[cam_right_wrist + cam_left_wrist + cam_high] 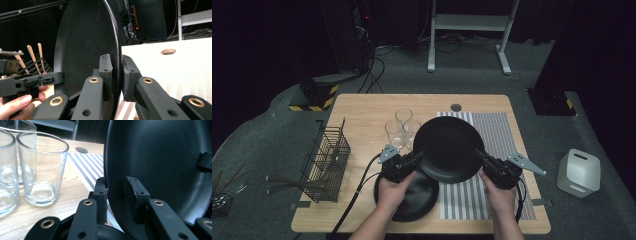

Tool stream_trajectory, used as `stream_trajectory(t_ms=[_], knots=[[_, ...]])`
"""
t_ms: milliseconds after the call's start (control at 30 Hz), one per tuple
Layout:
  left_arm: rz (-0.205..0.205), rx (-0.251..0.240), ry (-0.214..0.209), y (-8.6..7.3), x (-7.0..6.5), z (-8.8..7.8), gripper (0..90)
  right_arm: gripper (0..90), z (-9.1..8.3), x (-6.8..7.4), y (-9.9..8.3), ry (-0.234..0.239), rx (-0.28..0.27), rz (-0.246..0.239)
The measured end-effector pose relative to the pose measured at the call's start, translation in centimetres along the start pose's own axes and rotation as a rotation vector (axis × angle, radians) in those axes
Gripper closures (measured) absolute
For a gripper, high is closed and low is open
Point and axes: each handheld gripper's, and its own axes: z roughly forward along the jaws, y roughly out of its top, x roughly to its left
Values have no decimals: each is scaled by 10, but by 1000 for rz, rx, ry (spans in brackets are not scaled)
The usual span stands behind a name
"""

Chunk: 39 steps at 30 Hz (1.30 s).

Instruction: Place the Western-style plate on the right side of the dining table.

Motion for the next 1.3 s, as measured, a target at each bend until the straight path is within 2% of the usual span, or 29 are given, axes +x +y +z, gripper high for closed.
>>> stream_trajectory(t_ms=[433,633,1033,1300], knots=[[-29,29,-21,-4,5,14,705,822,-3,-3,0,-19,0,4],[-45,50,-17,-8,7,20,696,827,-4,-1,0,-34,3,-20],[-40,110,-26,-11,4,33,684,829,-8,-2,1,-71,2,-45],[-19,150,-12,-15,1,40,678,830,-9,-6,2,-103,8,-32]])
